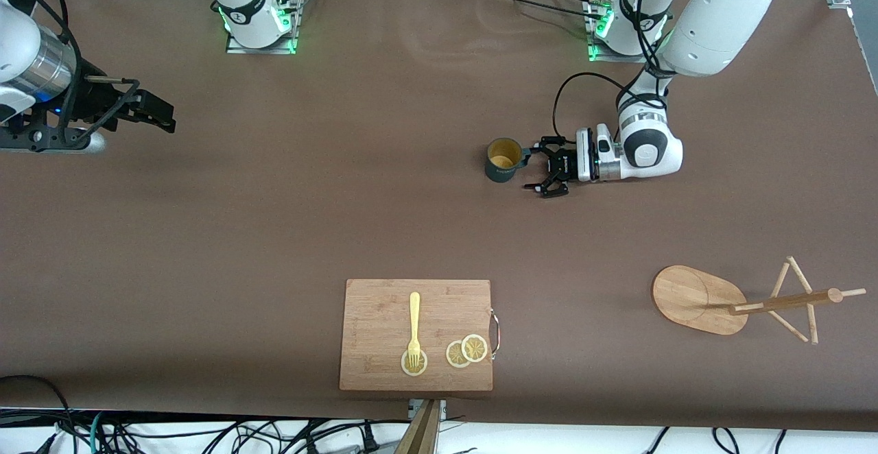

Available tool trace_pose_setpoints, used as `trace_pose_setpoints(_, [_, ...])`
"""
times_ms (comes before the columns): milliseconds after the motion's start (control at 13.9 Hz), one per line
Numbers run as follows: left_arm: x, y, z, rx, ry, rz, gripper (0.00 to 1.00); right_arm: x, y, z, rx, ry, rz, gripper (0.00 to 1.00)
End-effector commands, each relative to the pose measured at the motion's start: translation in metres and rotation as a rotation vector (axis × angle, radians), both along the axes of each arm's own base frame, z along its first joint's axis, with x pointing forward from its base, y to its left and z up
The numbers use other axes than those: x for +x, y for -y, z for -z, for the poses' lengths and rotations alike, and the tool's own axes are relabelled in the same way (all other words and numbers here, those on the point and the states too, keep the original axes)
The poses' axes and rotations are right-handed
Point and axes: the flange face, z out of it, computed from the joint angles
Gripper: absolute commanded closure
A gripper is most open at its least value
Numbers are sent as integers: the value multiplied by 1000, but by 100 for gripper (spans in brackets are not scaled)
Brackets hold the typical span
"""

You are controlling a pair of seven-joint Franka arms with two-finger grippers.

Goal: Pass cup and hang on rack
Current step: 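Grasp the mug handle with the left gripper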

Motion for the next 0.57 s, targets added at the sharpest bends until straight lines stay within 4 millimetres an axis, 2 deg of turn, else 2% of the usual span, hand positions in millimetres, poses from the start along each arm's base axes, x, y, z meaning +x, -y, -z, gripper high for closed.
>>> trace_pose_setpoints(0, [-8, 3, -3, -21, 133, 10, 0, -4, 3, 1, 30, 0, -41, 0])
trace_pose_setpoints(287, [-11, 9, -5, -31, 114, 9, 0, -1, 5, -16, 23, 34, -47, 0])
trace_pose_setpoints(358, [-11, 10, -5, -31, 112, 8, 13, 2, 7, -14, 22, 38, -51, 0])
trace_pose_setpoints(502, [-11, 9, -5, -29, 112, 7, 50, 3, 5, -10, 28, 29, -35, 0])
